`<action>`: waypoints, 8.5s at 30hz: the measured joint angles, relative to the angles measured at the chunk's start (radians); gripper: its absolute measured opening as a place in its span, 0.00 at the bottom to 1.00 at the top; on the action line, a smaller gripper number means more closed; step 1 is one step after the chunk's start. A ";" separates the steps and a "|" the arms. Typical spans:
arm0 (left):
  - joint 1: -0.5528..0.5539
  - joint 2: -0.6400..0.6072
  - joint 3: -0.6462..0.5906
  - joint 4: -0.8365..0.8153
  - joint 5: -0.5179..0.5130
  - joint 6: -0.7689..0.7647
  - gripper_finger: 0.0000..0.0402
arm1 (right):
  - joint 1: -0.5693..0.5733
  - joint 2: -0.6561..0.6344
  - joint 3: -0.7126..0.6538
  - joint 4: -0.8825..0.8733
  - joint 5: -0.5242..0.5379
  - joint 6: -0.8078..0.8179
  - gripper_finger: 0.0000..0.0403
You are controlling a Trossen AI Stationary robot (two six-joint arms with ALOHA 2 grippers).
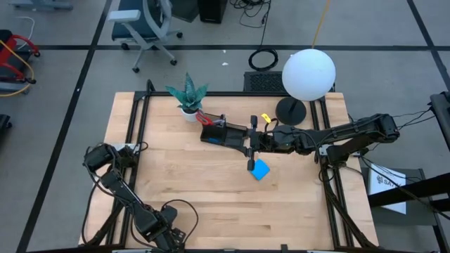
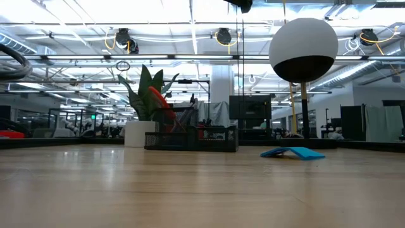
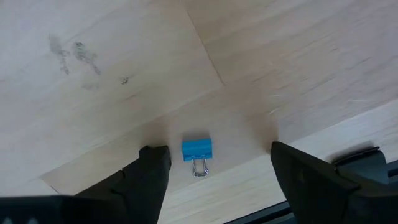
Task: Pick and place office supplies into organizer
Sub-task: Put the blue paper clip into the black desk organizer, then put the blue paper into the black desk organizer
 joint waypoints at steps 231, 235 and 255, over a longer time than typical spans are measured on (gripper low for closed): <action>1.110 -0.375 -0.190 0.368 -0.380 1.700 0.33 | 0.089 -0.114 0.000 -0.001 0.005 -0.038 0.25; 1.110 -0.375 -0.187 0.366 -0.300 1.698 0.33 | 0.089 -0.114 0.000 -0.001 0.005 -0.061 0.25; 1.056 -0.375 -0.165 0.401 -0.169 1.704 0.33 | 0.090 -0.114 0.000 -0.112 0.000 0.027 0.25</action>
